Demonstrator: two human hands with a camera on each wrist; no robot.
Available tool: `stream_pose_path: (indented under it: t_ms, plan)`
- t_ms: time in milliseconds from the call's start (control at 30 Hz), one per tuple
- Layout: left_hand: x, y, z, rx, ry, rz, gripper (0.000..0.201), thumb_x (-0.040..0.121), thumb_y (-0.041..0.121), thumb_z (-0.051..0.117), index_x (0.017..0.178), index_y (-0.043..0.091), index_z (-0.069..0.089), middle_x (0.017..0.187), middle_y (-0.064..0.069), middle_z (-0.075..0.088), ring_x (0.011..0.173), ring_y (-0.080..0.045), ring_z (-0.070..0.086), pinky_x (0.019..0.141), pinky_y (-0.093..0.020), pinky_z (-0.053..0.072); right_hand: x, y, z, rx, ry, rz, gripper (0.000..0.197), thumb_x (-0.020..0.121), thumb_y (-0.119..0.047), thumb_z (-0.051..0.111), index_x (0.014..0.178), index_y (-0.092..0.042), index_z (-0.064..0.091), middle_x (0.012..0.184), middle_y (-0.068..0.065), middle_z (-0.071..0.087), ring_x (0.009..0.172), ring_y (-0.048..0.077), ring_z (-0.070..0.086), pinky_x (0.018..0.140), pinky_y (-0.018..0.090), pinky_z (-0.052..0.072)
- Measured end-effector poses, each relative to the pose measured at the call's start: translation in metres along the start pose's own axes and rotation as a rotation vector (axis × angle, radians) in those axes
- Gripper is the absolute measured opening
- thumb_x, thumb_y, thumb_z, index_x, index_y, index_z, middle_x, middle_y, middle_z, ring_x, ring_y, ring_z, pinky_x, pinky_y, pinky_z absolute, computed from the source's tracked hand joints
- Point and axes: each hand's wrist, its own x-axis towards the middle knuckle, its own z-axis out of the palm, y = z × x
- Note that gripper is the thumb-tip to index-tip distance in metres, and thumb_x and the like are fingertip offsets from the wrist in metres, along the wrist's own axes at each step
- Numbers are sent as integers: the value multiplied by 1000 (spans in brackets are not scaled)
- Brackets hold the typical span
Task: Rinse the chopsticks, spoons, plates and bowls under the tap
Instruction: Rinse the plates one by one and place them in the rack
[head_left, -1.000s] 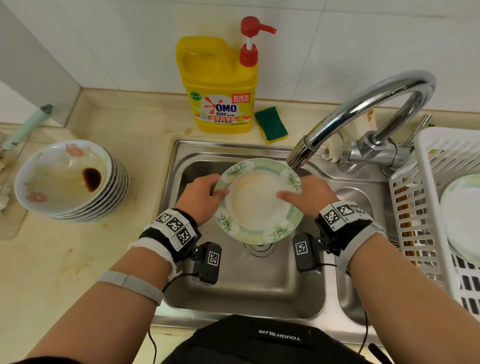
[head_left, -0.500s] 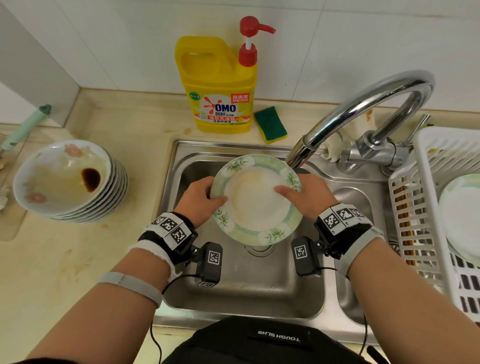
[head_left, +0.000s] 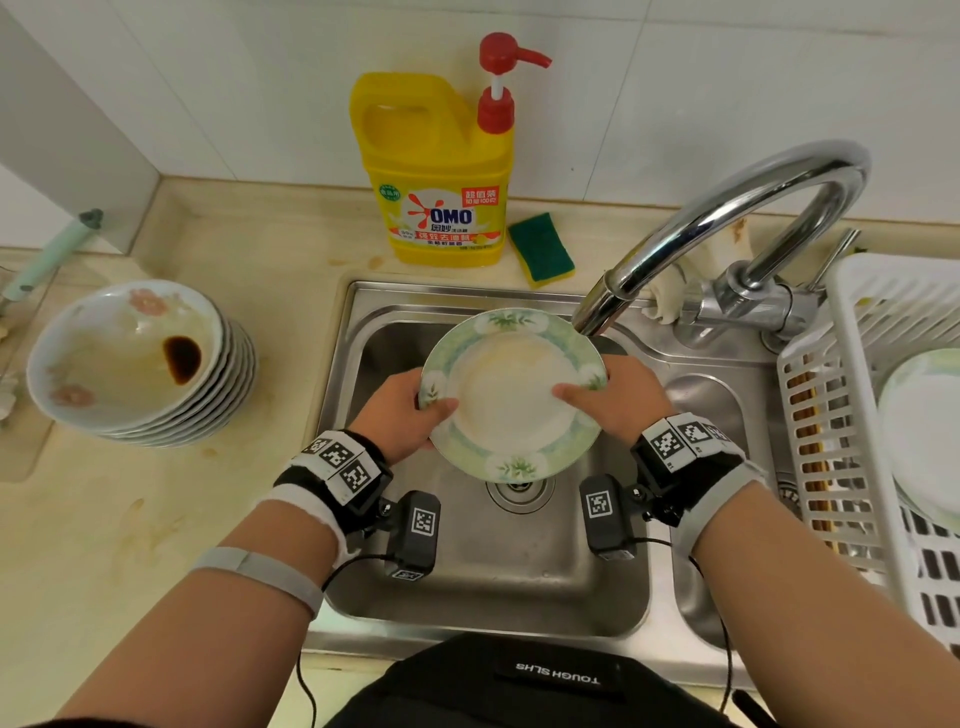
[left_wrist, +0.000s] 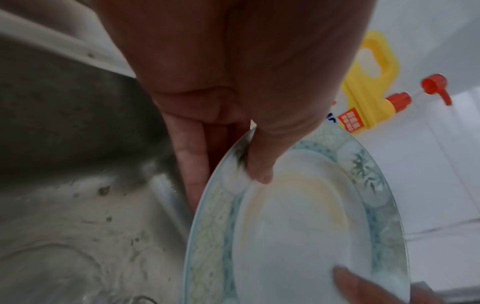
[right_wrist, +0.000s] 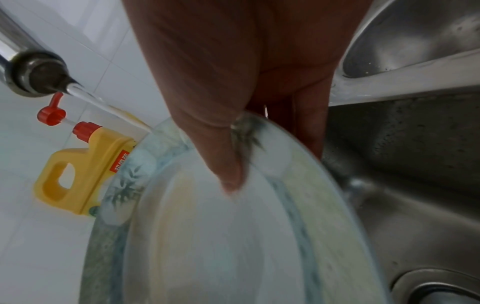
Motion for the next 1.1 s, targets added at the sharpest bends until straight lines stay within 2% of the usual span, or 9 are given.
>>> stream_pose_path:
  t_ms: [133,267,467,567,700,800,867,933,1100]
  plan:
    - [5,6,-5,187,30,54,12,96,23,68,107,28,64,105,0,74,97,-20,71,83,-48,61,4,-7,-2,-29,26,41,41,86,-62,68,68,-26,66,73,-1,70,77,19,68,71,34,56]
    - [6,9,-3,242,39,63,10,96,24,67,104,29,64,101,4,72,96,-18,70,86,-41,60,8,-12,-2,-159,4,72,59,85,-77,54,74,-21,69,75,3,70,78,21,67,77,40,58]
    - [8,8,-6,283,47,58,8,97,24,67,103,27,67,100,4,72,97,-18,69,88,-38,58,1,-13,-3,-253,-107,-12,23,92,-41,70,92,-19,66,81,-3,64,86,22,65,74,28,48]
    - [8,9,-5,299,48,51,10,97,24,66,107,25,68,101,3,72,98,-18,69,87,-36,57,2,-13,0,-211,-72,15,29,89,-50,71,91,-21,68,83,-3,67,85,20,66,77,33,55]
    - [8,12,-4,301,42,55,10,97,25,65,107,26,67,99,5,71,94,-16,68,84,-35,58,7,-16,0,-203,-6,70,49,85,-74,58,71,-27,63,78,2,68,82,22,66,78,39,57]
    - [9,12,-4,319,43,59,12,97,25,66,109,25,68,100,5,71,96,-17,68,86,-33,56,4,-17,-3,-259,-60,41,39,89,-61,65,79,-24,64,79,-1,66,83,21,66,77,35,56]
    - [10,11,-5,321,54,54,14,96,24,66,110,23,70,100,5,72,97,-17,68,88,-33,55,3,-15,-3,-307,-102,9,31,91,-48,70,95,-17,69,84,-1,65,86,22,64,77,31,51]
    - [10,11,-4,324,58,51,12,96,24,66,108,24,70,99,5,72,96,-16,67,88,-32,54,4,-13,-2,-298,-103,7,34,89,-47,72,104,-17,70,90,1,68,90,23,66,78,31,52]
    - [10,15,-1,346,56,62,9,96,25,65,104,25,71,97,5,72,94,-17,67,86,-30,52,4,-17,-2,-193,-21,95,47,84,-74,60,72,-29,61,80,0,68,80,20,65,75,36,56]
